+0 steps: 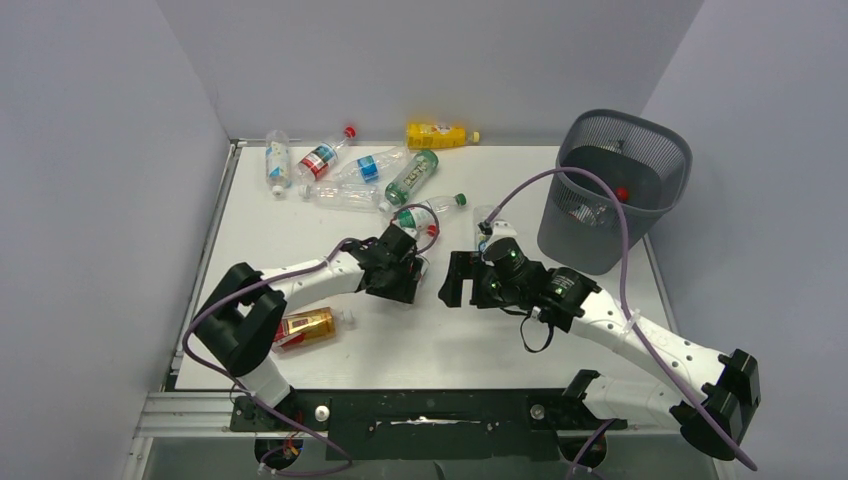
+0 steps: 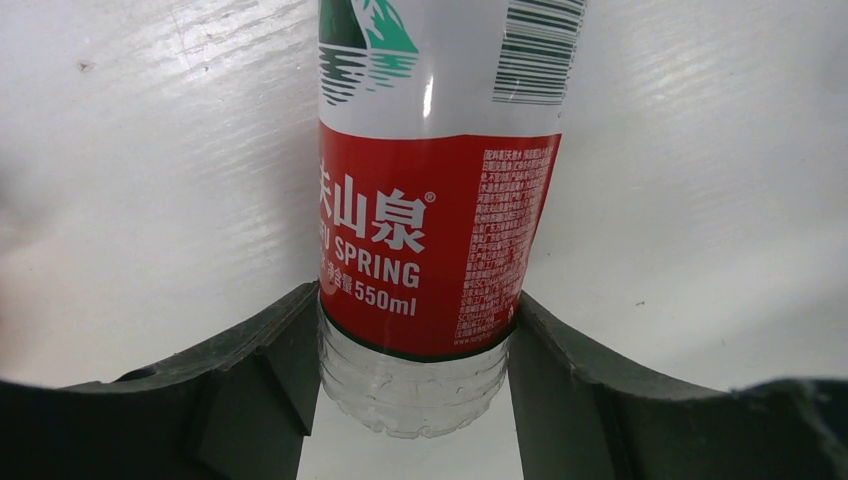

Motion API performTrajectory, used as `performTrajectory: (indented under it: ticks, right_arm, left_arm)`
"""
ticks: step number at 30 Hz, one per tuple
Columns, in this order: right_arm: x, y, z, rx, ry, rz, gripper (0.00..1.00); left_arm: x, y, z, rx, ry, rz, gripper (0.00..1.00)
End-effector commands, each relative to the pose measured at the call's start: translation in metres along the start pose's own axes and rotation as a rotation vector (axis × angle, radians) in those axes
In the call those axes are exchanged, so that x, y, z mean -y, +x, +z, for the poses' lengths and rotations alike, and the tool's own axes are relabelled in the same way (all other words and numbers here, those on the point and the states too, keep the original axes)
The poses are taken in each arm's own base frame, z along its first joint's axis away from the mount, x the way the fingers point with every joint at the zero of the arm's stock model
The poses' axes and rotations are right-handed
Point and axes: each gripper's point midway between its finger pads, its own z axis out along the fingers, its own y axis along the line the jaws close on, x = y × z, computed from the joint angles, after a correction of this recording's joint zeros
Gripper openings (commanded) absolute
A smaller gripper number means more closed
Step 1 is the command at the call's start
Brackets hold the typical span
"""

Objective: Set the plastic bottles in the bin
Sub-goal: Pick up the plastic bottle at the center of the board.

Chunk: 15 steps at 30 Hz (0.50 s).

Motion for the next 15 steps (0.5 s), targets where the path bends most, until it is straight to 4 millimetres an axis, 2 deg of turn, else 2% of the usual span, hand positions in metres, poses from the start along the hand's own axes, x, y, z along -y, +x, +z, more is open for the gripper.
performTrajectory:
  ticks: [1, 8, 11, 15]
  right_arm:
    - [-0.007, -0.015, -0.001, 0.046, -0.037, -0.002, 0.99]
    - [-0.018, -0.034, -0.003, 0.066, -0.096, 0.035, 0.99]
    - [-0.020, -0.051, -0.006, 0.089, -0.137, 0.073, 0.99]
    - [-0.027, -0.079, -0.017, 0.158, -0.236, 0.106, 0.99]
  left_arm:
    - [0.015, -0.017, -0.026, 0.074, 0.062, -0.019, 0.48]
    - [0.039, -0.030, -0.080, 0.163, 0.219, -0.017, 0.47]
    - [0.051, -0.031, -0.102, 0.192, 0.304, -0.018, 0.47]
    - [0.062, -0.025, -0.120, 0.213, 0.393, -0.021, 0.46]
